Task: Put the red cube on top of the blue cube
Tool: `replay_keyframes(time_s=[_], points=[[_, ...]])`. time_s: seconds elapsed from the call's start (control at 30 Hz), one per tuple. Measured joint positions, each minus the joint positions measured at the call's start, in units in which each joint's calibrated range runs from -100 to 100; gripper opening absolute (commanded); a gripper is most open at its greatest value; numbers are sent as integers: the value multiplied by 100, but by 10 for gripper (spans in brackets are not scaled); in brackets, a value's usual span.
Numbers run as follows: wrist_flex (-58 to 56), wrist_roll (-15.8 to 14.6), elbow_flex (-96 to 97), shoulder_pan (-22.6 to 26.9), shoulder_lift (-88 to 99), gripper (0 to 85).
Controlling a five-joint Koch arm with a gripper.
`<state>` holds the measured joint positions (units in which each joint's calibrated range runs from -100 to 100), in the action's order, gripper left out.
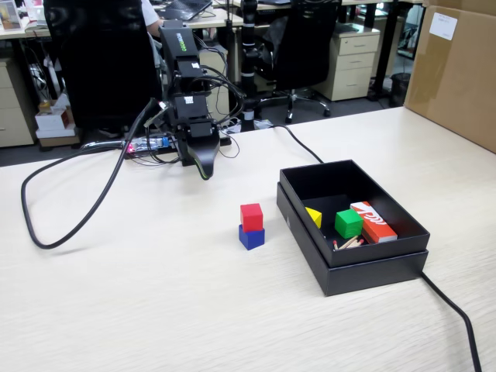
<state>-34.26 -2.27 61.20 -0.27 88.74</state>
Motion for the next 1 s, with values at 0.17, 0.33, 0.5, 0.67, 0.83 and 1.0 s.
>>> replay_keyframes(time_s=[0.17,0.33,0.5,0.67,0.83,1.0], points=[[836,15,1086,20,544,441],[2323,112,2109,-5,725,441],[3477,73,2912,88,764,441],[3918,-29,3241,249,790,443],[4251,-54,3533,283,828,467],[4220,-59,3560,322,803,479]])
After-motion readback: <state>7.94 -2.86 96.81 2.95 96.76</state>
